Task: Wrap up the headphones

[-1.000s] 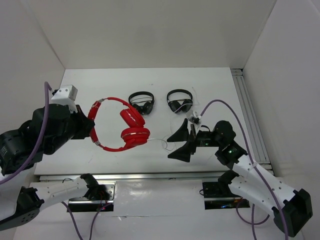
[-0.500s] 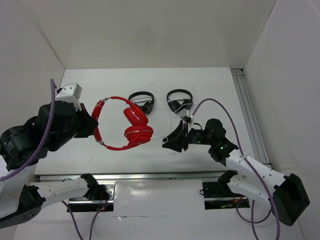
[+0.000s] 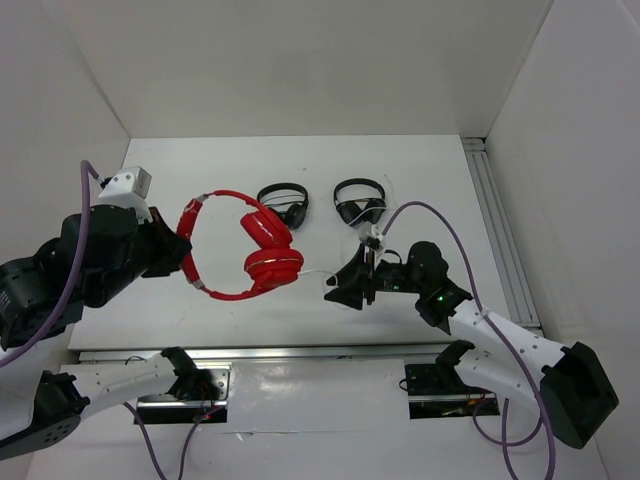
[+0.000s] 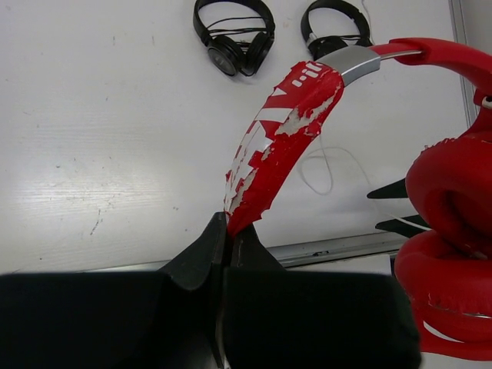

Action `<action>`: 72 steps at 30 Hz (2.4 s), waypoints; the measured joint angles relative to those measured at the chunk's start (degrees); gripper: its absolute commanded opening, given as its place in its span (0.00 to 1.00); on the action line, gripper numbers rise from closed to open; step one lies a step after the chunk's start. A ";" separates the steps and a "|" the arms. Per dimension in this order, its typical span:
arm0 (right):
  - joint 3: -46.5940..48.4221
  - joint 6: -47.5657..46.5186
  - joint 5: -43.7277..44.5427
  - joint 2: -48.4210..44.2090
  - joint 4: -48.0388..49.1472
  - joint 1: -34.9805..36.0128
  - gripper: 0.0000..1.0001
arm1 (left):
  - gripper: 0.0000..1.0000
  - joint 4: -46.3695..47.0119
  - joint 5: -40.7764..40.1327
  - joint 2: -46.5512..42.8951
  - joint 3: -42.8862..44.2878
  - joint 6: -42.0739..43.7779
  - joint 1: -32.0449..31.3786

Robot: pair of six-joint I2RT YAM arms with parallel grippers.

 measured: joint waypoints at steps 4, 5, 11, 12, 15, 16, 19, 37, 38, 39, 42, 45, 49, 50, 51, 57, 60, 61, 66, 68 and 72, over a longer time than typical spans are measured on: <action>-0.13 -0.35 1.22 2.47 1.60 0.00 0.05 | 0.00 -0.04 0.02 -0.33 0.00 -0.13 0.00; -0.26 -0.52 1.75 2.69 1.86 0.00 0.01 | 0.00 -0.04 0.00 -0.44 0.00 -0.31 0.00; -1.53 0.76 8.96 1.20 3.23 0.39 0.00 | 0.00 0.44 -0.07 -2.27 -2.08 -3.10 0.00; -1.62 1.25 10.49 0.52 3.43 0.42 0.00 | 0.00 0.74 -0.09 -2.84 -3.39 -4.02 0.00; -1.60 3.10 16.28 -1.44 3.56 0.48 0.00 | 0.00 2.49 0.39 -5.92 -9.38 -7.72 0.00; -1.49 4.11 18.64 -1.77 3.41 0.48 0.00 | 0.00 3.26 0.66 -6.80 -11.41 -9.09 0.00; 0.04 6.88 24.98 -1.55 1.25 0.50 0.00 | 0.00 5.81 1.99 -8.76 -18.18 -13.33 0.00; 8.37 9.20 46.31 16.15 -5.01 7.63 0.01 | 0.00 27.45 18.84 -6.99 -39.78 -28.63 0.02; 8.37 9.22 46.23 16.63 -4.20 8.46 0.03 | 0.00 28.57 18.95 -8.07 -41.29 -29.53 0.00; 8.37 9.27 46.23 17.00 -3.21 9.57 0.04 | 0.00 29.40 18.97 -9.49 -43.04 -30.69 0.02; 8.37 9.25 46.88 17.84 -1.01 13.60 0.08 | 0.00 30.86 17.94 -13.90 -46.84 -33.75 0.00; 8.37 9.29 47.21 18.91 0.74 16.83 0.12 | 0.00 31.87 15.87 -17.55 -49.70 -36.39 0.00; 7.34 10.23 47.36 21.11 6.47 17.70 0.16 | 0.00 32.89 13.57 -19.02 -50.69 -38.56 0.02; 6.99 10.60 47.32 21.94 7.72 17.70 0.16 | 0.00 33.24 13.33 -19.08 -50.71 -38.93 0.00; 6.64 10.80 47.32 22.91 9.20 17.68 0.16 | 0.00 33.70 13.11 -19.06 -50.71 -39.17 0.00; 5.51 12.72 44.81 31.28 17.14 17.70 0.12 | 0.00 37.38 12.48 -18.49 -51.43 -41.75 0.00; 4.74 13.88 43.78 34.42 20.44 17.73 0.00 | 0.00 38.88 12.39 -18.64 -53.02 -42.84 0.00; 4.61 14.16 43.52 35.15 21.20 17.73 0.00 | 0.00 39.10 12.31 -18.64 -53.40 -43.25 0.00; 4.61 14.56 45.31 36.68 23.47 20.26 0.00 | 0.00 39.50 10.47 -18.64 -54.18 -44.63 0.00; 4.83 13.84 47.69 36.68 23.54 23.08 0.00 | 0.00 39.63 9.03 -18.69 -54.18 -45.44 0.00; 5.79 12.11 54.49 36.68 22.45 29.31 0.00 | 0.00 37.51 5.40 -16.57 -53.40 -47.82 0.00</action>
